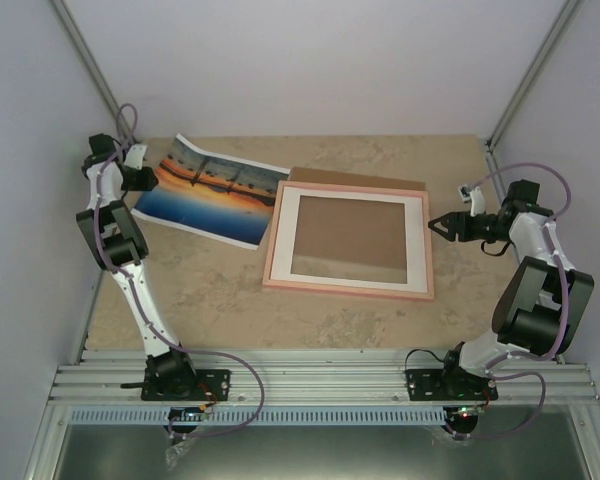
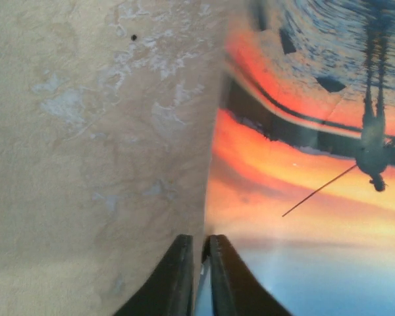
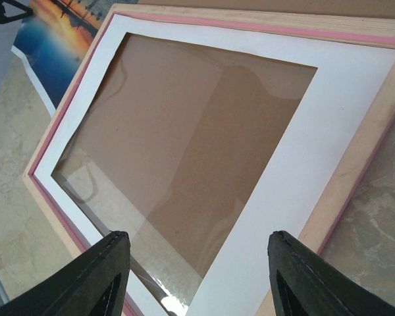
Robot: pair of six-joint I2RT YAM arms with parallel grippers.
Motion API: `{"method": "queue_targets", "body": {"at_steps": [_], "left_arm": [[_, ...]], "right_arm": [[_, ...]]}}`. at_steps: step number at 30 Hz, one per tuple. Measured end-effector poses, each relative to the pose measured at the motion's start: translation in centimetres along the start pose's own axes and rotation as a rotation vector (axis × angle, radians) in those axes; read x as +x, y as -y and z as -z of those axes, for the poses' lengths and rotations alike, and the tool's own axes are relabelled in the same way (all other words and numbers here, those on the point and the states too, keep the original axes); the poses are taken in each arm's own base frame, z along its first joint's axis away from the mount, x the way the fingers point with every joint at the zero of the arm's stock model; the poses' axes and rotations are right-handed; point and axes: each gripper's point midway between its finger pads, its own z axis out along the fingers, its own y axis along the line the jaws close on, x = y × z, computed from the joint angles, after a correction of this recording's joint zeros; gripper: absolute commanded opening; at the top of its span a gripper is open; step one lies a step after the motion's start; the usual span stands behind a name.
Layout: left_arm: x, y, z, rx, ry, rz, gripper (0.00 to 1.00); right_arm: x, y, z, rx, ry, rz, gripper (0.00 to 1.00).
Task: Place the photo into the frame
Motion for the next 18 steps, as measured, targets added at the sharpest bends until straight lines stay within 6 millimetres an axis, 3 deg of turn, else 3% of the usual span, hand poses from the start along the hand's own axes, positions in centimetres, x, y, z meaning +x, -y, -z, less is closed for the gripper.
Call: {"method": "queue_targets", "body": {"at_steps": [3,6,12,15,18], "left_arm": [[0.0,1.0,1.2,0.032,0.006,0.016,0.0],[-1.3,2.5,3.9,0.059,0.039,0.024,0.0],[-5.2,6.8,12.7,0.106,0.184,0.044,0.0],[-6.9,8.9,17.2,0.122,0.27,0.068,0.0],[-8.5,10.4,20.7,0.14,0.345,0.113,0.0]], "right_arm": [[-0.1,0.0,0.0,-0.001,0.001,0.002,0.58],[-0.8,-0.1,0.2,-0.003,0.014,0.015,0.58],[-4.3,-1.0,1.0,0.006,0.079,0.103,0.64],[-6.4,-2.9,1.2,0.009,0.116,0.187,0.69],[-8.8,-6.3,1.2,0.013,0.16,0.316,0.74]]}}
